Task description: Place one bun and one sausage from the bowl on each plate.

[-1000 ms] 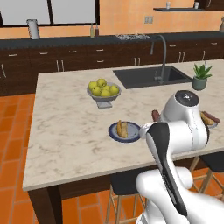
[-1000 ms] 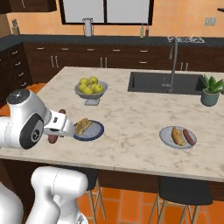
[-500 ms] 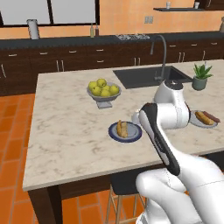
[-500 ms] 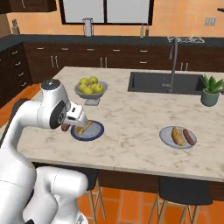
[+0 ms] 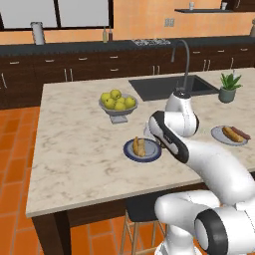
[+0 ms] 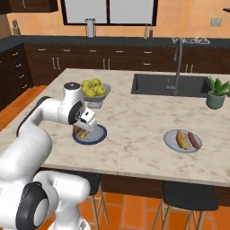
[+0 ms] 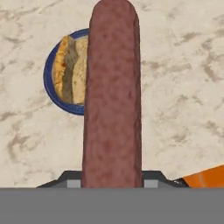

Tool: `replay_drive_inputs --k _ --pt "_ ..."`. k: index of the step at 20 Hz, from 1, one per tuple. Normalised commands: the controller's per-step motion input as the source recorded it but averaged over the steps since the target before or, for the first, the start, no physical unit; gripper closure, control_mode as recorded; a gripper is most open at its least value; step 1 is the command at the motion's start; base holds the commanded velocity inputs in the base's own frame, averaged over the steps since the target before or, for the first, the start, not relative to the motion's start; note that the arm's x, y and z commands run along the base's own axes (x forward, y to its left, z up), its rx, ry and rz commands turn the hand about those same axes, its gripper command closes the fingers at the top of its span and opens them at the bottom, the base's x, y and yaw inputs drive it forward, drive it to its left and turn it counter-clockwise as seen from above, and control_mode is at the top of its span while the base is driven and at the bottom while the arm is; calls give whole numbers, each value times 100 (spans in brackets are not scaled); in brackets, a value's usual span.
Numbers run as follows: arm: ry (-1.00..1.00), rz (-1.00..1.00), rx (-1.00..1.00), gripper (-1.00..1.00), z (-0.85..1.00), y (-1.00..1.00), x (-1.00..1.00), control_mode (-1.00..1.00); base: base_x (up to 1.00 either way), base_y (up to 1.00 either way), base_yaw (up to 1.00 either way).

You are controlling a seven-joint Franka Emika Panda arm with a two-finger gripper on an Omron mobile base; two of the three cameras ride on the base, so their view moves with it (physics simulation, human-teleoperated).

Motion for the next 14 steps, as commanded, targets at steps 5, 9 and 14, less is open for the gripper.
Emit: replay_drive_inputs --k 5,9,14 --pt "12 -1 3 100 -43 -9 61 -100 0 0 0" --pt "0 0 0 100 -29 7 58 -100 0 0 0" --pt "0 0 0 100 -41 2 40 -100 0 0 0"
